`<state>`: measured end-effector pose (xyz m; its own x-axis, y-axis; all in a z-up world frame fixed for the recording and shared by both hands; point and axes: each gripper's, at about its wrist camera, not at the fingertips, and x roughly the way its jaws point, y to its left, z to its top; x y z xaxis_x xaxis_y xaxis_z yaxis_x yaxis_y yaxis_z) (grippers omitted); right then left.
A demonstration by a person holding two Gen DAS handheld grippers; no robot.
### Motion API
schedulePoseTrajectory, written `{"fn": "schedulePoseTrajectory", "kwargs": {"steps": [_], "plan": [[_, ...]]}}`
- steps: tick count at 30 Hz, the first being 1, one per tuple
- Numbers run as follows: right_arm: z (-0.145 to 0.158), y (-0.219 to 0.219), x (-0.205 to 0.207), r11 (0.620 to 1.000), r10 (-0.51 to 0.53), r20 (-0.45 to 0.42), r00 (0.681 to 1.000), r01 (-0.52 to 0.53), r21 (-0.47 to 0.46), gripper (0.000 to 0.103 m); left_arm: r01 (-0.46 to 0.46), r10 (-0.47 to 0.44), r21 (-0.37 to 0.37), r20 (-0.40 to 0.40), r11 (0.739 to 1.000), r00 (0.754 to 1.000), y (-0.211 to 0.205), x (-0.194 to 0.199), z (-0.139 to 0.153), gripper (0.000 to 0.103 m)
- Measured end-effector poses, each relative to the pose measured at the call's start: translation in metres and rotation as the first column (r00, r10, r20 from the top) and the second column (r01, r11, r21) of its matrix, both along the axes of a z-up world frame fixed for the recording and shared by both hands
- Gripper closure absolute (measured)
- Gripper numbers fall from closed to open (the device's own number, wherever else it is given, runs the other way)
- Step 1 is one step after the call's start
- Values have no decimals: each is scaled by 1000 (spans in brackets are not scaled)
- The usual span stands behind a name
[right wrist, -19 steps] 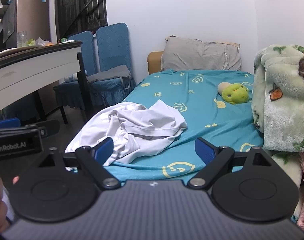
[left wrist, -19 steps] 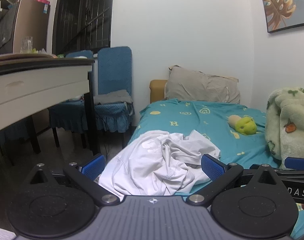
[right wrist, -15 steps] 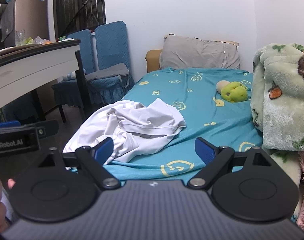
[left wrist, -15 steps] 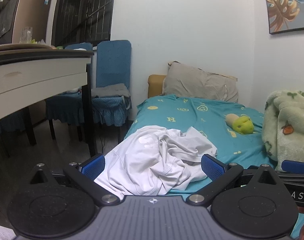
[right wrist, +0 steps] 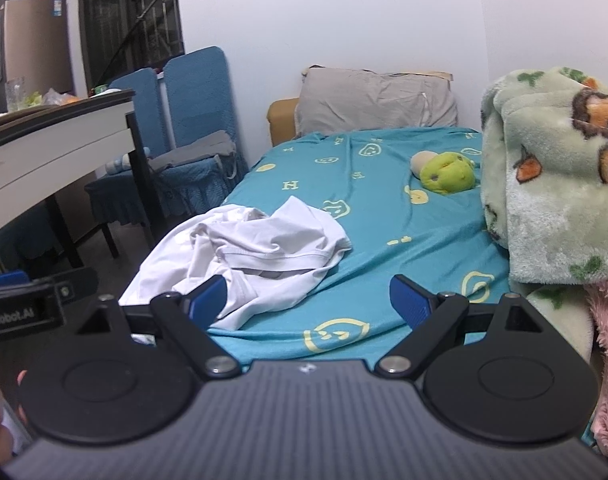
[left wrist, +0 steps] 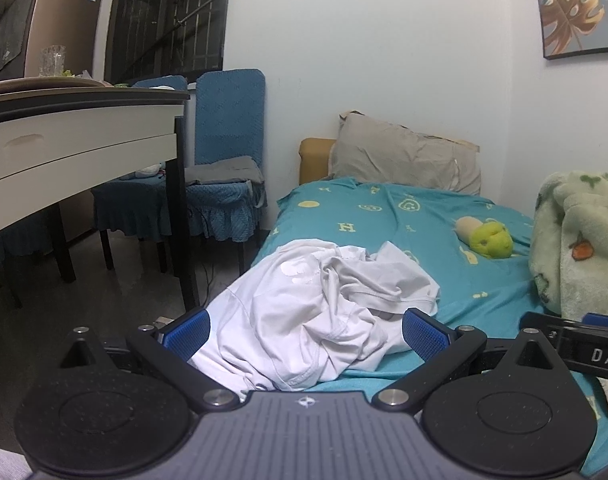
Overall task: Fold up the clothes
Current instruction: 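Move both grippers toward the crumpled white T-shirt on the bed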
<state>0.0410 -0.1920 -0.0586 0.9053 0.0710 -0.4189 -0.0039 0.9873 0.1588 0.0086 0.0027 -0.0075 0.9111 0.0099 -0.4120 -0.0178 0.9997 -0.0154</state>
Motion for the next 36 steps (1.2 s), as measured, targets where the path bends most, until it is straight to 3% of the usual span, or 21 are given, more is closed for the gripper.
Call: {"fn": "schedulePoseTrajectory", "kwargs": {"steps": [24,32,36], "plan": [[-1,-9,18,997,-69,-44,997,71,41,13,-1,1,12,-26,1000,1000,-3,7,-9,0],[44,-19,51,997,-84,-18,996,83,-3,13,-4,5,16,-55,1000,998,-7,18,-16,0],[56,-36,74,996,-89,-45,995,89,-15,13,46,-41,48,-106,998,993,-18,41,-22,0]]}}
